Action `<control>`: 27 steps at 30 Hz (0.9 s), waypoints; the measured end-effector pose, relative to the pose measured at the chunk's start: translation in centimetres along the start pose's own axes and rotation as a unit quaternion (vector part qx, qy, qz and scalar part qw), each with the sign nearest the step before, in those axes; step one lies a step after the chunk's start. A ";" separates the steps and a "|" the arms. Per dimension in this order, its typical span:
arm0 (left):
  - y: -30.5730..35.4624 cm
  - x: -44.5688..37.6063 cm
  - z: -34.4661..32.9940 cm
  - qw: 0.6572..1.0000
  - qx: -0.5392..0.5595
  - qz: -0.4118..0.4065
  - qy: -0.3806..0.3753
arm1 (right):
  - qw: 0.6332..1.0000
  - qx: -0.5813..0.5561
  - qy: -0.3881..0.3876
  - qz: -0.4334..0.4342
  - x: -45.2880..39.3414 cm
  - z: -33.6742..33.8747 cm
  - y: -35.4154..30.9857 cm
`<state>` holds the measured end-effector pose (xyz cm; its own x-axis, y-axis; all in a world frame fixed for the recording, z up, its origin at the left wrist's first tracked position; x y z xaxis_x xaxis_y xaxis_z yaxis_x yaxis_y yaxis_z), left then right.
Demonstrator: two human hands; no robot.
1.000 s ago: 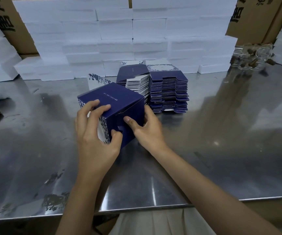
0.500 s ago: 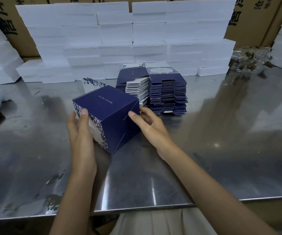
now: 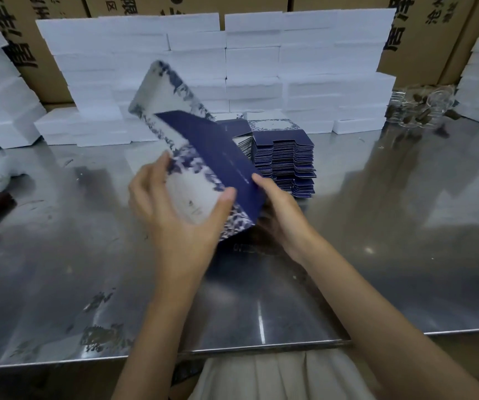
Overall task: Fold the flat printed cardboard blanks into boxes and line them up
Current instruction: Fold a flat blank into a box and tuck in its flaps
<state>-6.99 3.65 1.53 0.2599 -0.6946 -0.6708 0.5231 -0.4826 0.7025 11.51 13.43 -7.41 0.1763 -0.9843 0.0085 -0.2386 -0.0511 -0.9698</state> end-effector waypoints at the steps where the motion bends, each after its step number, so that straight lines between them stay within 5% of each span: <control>1: 1.4 0.1 -1.0 0.998 -0.042 -0.046 -0.013 | 0.999 0.015 0.046 0.009 0.1 1.6 -0.4; 4: 4.3 1.5 -4.8 0.976 -0.131 -0.151 -0.082 | 0.984 0.086 0.150 0.036 1.3 5.8 -2.4; 8: 5.6 3.7 -6.8 0.968 -0.091 -0.210 -0.099 | 0.978 0.100 0.162 0.082 3.7 7.8 -5.4; 10: 4.6 2.8 -5.3 0.988 0.009 -0.145 -0.053 | 0.983 0.070 0.135 0.101 4.3 7.5 -6.9; 13: -0.2 -0.6 -3.9 0.982 0.171 0.081 -0.009 | 0.986 0.085 0.100 0.106 4.6 6.4 -8.0; 16: -3.8 -3.4 -7.5 0.921 0.220 0.276 -0.164 | 0.988 0.110 0.046 0.103 4.1 5.2 -6.6; 19: -3.4 -3.5 -10.2 0.898 0.134 0.268 -0.323 | 0.987 0.104 0.018 0.118 3.9 4.5 -4.9; 27: -1.6 -4.1 -9.9 0.904 -0.007 0.189 -0.384 | 0.990 0.022 0.051 0.133 3.3 5.0 -3.8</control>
<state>-0.89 12.56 0.83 -0.2142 -0.9766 -0.0166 0.5257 -0.1296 0.8408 17.76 11.18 -4.87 0.0149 -0.9740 -0.2260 -0.2206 0.2172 -0.9509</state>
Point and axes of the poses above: each hand's wrist, its own x-axis away from the middle knuckle, its own z-axis out of the back of the hand, y = z × x, the point moved 10 cm from there along -x, towards the middle knuckle, and after that the axes turned 8 degrees about -y, right-handed, at the moved point
